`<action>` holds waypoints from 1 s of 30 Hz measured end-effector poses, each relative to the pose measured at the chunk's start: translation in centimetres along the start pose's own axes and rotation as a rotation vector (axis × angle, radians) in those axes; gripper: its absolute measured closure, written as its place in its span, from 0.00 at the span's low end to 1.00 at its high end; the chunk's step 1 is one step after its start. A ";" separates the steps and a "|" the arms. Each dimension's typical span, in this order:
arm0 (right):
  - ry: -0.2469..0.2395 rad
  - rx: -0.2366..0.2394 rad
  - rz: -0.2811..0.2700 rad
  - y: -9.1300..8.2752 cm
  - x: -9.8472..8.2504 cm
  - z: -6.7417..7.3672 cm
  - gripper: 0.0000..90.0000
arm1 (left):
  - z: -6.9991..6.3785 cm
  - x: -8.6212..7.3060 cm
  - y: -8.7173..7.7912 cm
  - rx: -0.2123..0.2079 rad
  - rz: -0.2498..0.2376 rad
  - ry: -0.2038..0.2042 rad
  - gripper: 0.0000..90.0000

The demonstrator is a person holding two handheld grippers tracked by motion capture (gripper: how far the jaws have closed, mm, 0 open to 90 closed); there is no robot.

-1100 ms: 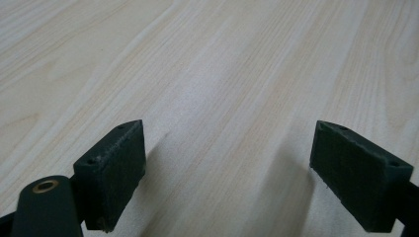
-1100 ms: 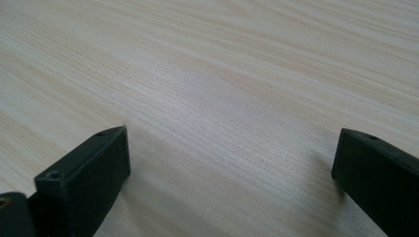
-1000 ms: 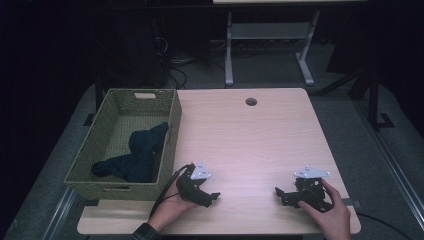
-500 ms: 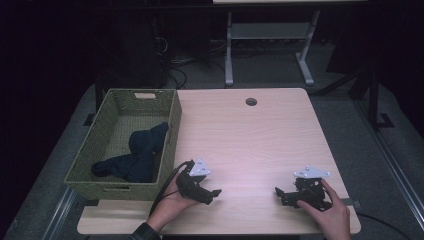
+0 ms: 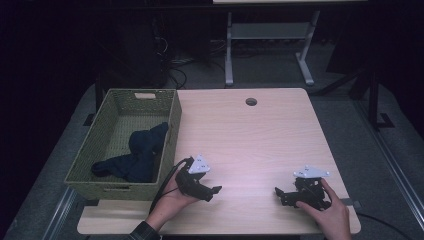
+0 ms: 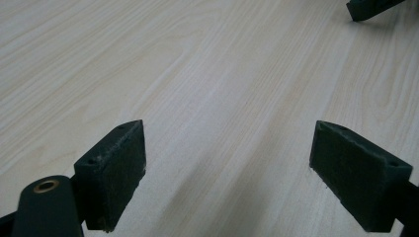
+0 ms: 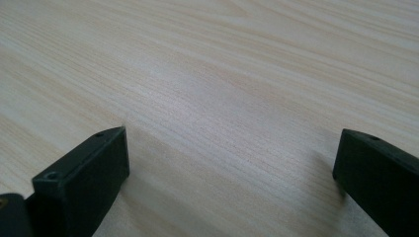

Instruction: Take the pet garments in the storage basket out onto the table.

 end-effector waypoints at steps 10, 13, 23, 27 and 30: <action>0.001 0.000 0.000 0.0 0.0 0.0 0.00 | 0.3 1.1 -0.6 0.014 -0.022 0.000 0.15; 0.000 0.000 0.000 0.0 0.0 0.0 0.00 | 0.4 1.4 -0.8 0.015 -0.024 -0.001 0.15; -0.006 0.004 0.000 0.0 0.0 0.0 0.00 | 0.1 2.3 -1.4 -0.003 -0.033 0.004 0.15; -0.009 0.006 0.002 0.1 0.0 0.0 0.00 | 0.1 2.7 -1.7 -0.006 -0.034 0.008 0.15; -0.009 0.006 0.002 0.1 0.0 0.0 0.00 | 0.3 2.9 -1.8 -0.003 -0.035 0.005 0.15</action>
Point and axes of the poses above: each handheld gripper's, and its own axes: y roughly forward along the jaws, x roughly out of its top, z roughly to its left, the point moved 9 cm from there along y, roughly forward along the jaws, and after that the axes turned 7 degrees about -z, right-handed, at the moved point
